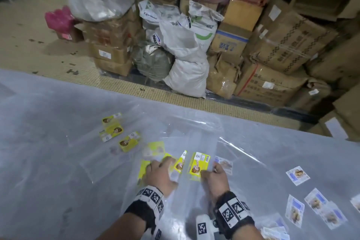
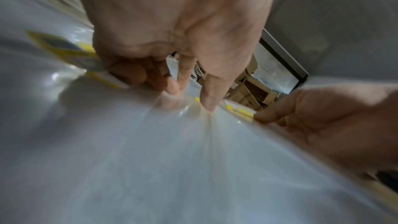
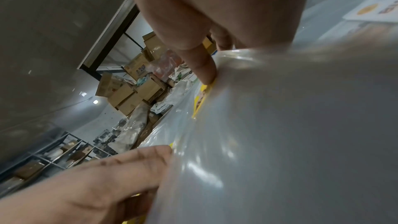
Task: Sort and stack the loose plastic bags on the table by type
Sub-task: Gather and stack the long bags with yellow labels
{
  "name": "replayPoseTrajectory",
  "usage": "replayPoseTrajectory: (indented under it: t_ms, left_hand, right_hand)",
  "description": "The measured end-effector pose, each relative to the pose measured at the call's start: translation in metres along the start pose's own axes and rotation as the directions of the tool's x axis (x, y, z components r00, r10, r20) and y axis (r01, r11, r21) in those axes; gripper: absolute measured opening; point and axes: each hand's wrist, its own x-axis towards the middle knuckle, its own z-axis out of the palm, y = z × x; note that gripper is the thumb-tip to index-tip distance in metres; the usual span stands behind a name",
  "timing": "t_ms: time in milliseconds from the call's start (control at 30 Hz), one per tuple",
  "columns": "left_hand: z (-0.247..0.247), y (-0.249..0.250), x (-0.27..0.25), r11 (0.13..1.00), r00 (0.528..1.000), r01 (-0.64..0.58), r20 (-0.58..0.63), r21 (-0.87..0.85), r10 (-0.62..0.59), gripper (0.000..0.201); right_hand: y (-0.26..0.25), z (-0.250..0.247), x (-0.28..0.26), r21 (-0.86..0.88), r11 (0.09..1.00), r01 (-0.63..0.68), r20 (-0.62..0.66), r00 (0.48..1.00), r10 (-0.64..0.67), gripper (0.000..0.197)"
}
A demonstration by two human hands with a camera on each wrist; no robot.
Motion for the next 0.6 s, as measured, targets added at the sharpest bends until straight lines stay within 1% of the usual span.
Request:
replayPoseTrajectory:
  t_ms: [67, 100, 167, 200, 233, 267, 333, 400, 500, 600]
  left_hand:
    - [-0.003, -0.007, 0.003, 0.994, 0.998, -0.045, 0.03, -0.098, 0.049, 0.061]
    - [-0.005, -0.01, 0.005, 0.984, 0.997, -0.077, 0.019, -0.161, 0.081, 0.053]
    - [-0.014, -0.017, 0.007, 0.973, 0.992, -0.108, -0.082, -0.204, 0.093, 0.04]
    - [-0.017, -0.022, 0.007, 0.982, 0.987, -0.083, -0.148, -0.173, 0.057, 0.041]
    - [-0.022, -0.028, 0.006, 0.994, 0.979, -0.032, -0.205, -0.109, 0.009, 0.044]
    - [-0.026, -0.034, 0.003, 0.999, 0.972, 0.029, -0.232, -0.041, -0.037, 0.05]
    - [-0.032, -0.045, -0.002, 0.996, 0.975, 0.091, -0.207, 0.022, -0.085, 0.065]
    - [-0.032, -0.052, -0.004, 0.994, 0.985, 0.091, -0.155, 0.056, -0.081, 0.074]
    - [-0.031, -0.053, -0.003, 0.997, 0.993, 0.052, -0.111, 0.059, -0.045, 0.075]
    - [-0.032, -0.049, -0.003, 0.997, 0.997, 0.022, -0.08, 0.068, -0.017, 0.072]
  right_hand:
    - [0.002, 0.009, -0.001, -0.084, 0.996, 0.005, -0.062, 0.998, -0.011, 0.026]
    - [0.003, 0.012, -0.001, -0.119, 0.993, 0.0, -0.077, 0.997, -0.009, 0.026]
    - [0.006, 0.018, -0.001, -0.17, 0.985, -0.01, -0.088, 0.996, -0.005, 0.036]
    - [0.008, 0.02, -0.001, -0.192, 0.981, -0.007, -0.097, 0.995, -0.012, 0.038]
    - [0.01, 0.023, 0.001, -0.222, 0.975, 0.001, -0.111, 0.993, -0.027, 0.036]
    - [0.011, 0.025, 0.001, -0.253, 0.968, 0.008, -0.129, 0.991, -0.042, 0.032]
    - [0.012, 0.031, 0.003, -0.283, 0.959, 0.029, -0.146, 0.987, -0.072, 0.028]
    - [0.013, 0.038, 0.002, -0.298, 0.954, 0.039, -0.136, 0.987, -0.083, 0.027]
    - [0.016, 0.048, 0.0, -0.334, 0.942, 0.036, -0.126, 0.989, -0.083, 0.03]
    - [0.018, 0.056, -0.001, -0.344, 0.938, 0.042, -0.11, 0.99, -0.085, 0.04]
